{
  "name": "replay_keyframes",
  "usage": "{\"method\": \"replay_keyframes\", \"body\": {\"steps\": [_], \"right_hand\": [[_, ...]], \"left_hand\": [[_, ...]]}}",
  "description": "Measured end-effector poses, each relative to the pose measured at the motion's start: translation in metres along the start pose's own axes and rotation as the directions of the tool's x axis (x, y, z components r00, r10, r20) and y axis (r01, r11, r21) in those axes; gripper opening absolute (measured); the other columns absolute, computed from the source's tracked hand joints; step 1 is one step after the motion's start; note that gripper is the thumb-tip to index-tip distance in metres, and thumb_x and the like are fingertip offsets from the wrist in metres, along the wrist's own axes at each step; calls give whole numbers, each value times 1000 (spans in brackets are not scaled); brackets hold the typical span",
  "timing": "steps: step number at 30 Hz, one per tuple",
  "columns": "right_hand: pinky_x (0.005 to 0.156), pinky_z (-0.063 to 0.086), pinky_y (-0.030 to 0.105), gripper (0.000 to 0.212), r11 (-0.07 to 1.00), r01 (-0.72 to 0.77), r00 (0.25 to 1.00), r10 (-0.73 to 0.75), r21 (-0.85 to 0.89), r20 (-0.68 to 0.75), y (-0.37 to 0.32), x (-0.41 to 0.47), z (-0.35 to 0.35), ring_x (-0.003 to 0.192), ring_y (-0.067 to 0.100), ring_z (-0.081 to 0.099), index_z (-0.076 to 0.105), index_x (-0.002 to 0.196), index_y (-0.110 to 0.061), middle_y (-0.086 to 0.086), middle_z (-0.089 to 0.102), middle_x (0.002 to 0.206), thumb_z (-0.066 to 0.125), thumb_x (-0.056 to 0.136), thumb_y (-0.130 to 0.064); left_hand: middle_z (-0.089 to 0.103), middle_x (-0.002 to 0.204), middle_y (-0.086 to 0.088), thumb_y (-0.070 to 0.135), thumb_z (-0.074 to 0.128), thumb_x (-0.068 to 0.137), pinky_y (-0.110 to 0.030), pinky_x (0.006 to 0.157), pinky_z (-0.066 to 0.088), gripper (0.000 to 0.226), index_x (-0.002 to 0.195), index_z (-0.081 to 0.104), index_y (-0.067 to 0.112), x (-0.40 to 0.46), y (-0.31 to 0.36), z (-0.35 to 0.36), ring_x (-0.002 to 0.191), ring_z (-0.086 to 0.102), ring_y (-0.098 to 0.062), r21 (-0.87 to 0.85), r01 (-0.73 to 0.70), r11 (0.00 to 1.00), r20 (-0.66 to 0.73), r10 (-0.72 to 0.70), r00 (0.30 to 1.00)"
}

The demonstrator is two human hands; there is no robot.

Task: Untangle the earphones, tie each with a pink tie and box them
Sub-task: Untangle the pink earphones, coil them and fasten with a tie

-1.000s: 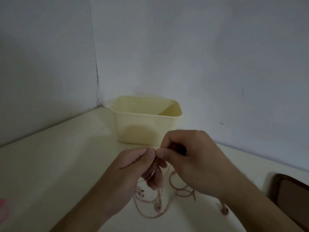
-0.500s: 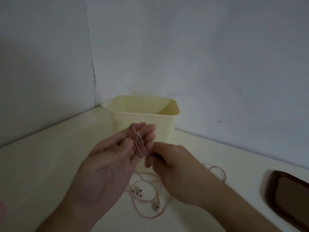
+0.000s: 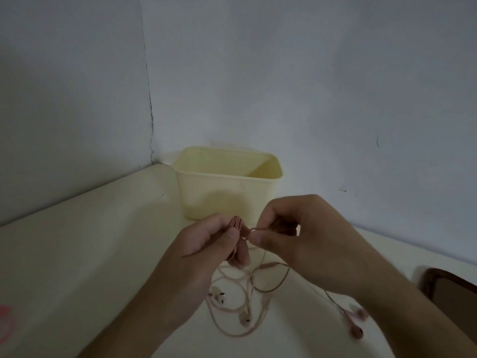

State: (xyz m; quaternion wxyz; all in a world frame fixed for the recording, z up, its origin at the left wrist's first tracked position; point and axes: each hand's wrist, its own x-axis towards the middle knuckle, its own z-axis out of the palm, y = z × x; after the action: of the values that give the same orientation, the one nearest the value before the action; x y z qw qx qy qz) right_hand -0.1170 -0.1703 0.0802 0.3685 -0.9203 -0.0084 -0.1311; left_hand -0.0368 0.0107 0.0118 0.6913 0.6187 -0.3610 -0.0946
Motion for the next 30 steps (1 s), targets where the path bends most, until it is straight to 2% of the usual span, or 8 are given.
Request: {"method": "replay_keyframes", "body": {"steps": [7, 12, 15, 18, 22, 25, 27, 30], "right_hand": [[74, 54, 21, 11, 947, -14, 997, 37, -322, 64, -2, -4, -16, 86, -1, 63, 71, 88, -37, -24, 69, 86, 81, 89, -40], [80, 48, 14, 22, 921, -20, 983, 89, -390, 161, -2, -4, -15, 95, -7, 59, 69, 101, -41, -24, 69, 91, 84, 88, -31], [90, 45, 10, 27, 945, -10, 995, 40, -327, 88, 1, -4, -21, 103, -9, 58, 72, 98, -45, -34, 69, 97, 85, 86, -24], [88, 47, 9, 25, 976, -37, 994, 15, -213, -105, 6, -2, -21, 98, -5, 65, 73, 95, -41, -26, 72, 94, 78, 92, -17], [55, 49, 25, 16, 972, -198, 970, 213, 128, -118, 12, 3, -14, 53, 9, 63, 70, 106, -32, -6, 76, 76, 64, 103, -16], [47, 30, 27, 19, 932, -299, 952, 307, 207, -9, 17, 3, -28, 48, 16, 39, 76, 81, -14, -4, 54, 52, 70, 98, -19], [48, 19, 28, 26, 868, -278, 959, 273, 412, 73, 14, 1, -39, 50, 19, 23, 59, 65, -2, 2, 29, 54, 71, 83, -17], [47, 13, 28, 33, 782, -189, 975, 222, 594, 18, 11, -1, -48, 53, 18, 13, 40, 62, -10, 2, 15, 62, 65, 83, -15]], "left_hand": [[67, 68, -1, 23, 67, 86, -16, 66, 45, 9, 92, 74, 21, -3, 0, 2, 67, 60, -11, 112, -13, 994, -30, 16, 999], [65, 67, -9, 16, 68, 84, -18, 69, 48, 10, 90, 75, 12, -2, 3, -2, 67, 59, -17, -6, -30, 1000, -68, 30, 997], [61, 67, -15, 20, 73, 80, -21, 72, 47, 16, 90, 74, 7, 0, 3, -6, 70, 55, -22, -103, -31, 994, -105, 20, 994], [58, 67, -16, 30, 74, 75, -31, 73, 42, 30, 90, 72, 4, 1, 4, -7, 72, 51, -24, -160, -37, 986, -137, 15, 990], [59, 66, -15, 21, 73, 78, -39, 75, 38, 15, 84, 71, 7, 1, 5, -5, 69, 51, -23, -85, -22, 996, -185, 6, 983], [58, 64, -15, 20, 70, 79, -41, 74, 36, 13, 79, 70, 8, 1, 5, -4, 67, 49, -23, -37, 2, 999, -239, -11, 971], [56, 64, -17, 20, 70, 79, -41, 74, 35, 14, 79, 69, 6, 2, 5, -4, 67, 47, -24, -32, 10, 999, -263, -18, 965], [51, 66, -28, 22, 71, 78, -41, 73, 35, 20, 79, 67, 3, 2, 6, -5, 67, 45, -25, -19, 22, 1000, -285, -27, 958]]}}
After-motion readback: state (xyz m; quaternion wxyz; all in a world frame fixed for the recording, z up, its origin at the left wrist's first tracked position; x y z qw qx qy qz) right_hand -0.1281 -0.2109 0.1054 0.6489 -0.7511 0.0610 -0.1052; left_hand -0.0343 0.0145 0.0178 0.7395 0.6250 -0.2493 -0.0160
